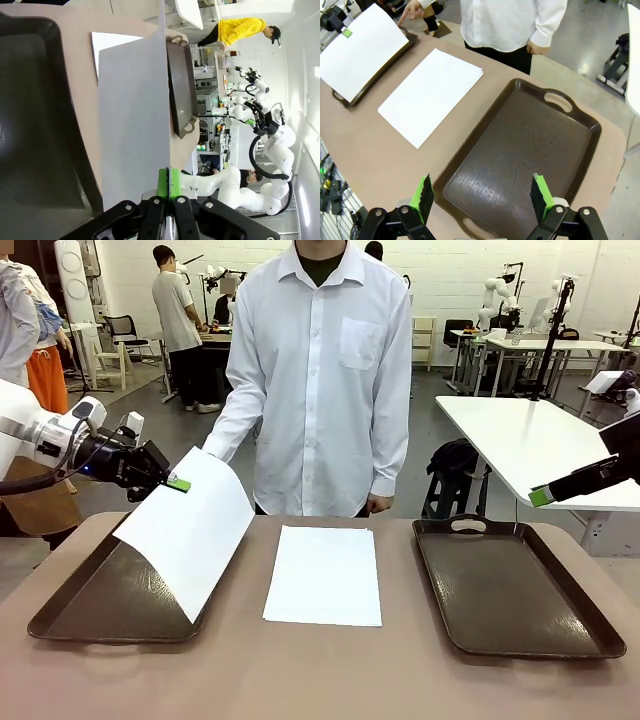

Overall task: Sort the A4 documents.
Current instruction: Place the A4 Paper in the designated Handle tray.

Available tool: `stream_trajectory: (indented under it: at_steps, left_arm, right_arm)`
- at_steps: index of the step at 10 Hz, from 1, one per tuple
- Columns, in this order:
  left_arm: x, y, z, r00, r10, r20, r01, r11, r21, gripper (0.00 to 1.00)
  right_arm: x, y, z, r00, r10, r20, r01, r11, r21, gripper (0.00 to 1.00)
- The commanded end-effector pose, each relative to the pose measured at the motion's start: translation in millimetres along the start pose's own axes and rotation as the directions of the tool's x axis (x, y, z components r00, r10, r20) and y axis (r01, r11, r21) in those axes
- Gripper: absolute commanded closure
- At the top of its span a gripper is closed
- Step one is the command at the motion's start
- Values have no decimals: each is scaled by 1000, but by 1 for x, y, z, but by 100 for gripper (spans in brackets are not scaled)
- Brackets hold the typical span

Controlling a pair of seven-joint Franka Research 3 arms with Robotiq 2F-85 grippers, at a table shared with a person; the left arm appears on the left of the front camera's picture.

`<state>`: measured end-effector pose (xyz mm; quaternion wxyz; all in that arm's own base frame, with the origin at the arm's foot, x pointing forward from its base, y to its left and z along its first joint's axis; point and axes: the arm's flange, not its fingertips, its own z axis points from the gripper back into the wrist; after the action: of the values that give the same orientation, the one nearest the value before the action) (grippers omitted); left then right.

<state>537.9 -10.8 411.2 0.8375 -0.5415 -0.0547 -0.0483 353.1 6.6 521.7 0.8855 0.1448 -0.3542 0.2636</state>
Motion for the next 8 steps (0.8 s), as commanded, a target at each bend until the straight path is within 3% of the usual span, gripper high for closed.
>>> stream_trajectory:
  at_steps: [1, 4, 8]
  left_arm:
    - [4, 7, 8, 999, 29, 20, -30, 998, 51, 99]
    - [7, 29, 20, 993, 68, 93, -79, 989, 122, 99]
    - [11, 57, 26, 986, 127, 103, -147, 965, 215, 99]
  right_arm:
    - [-1, -1, -2, 1000, -4, 1, 3, 1000, 10, 0]
    - [-1, -1, -2, 1000, -4, 1, 3, 1000, 10, 0]
    - [-1, -1, -2, 1000, -4, 1, 3, 1000, 10, 0]
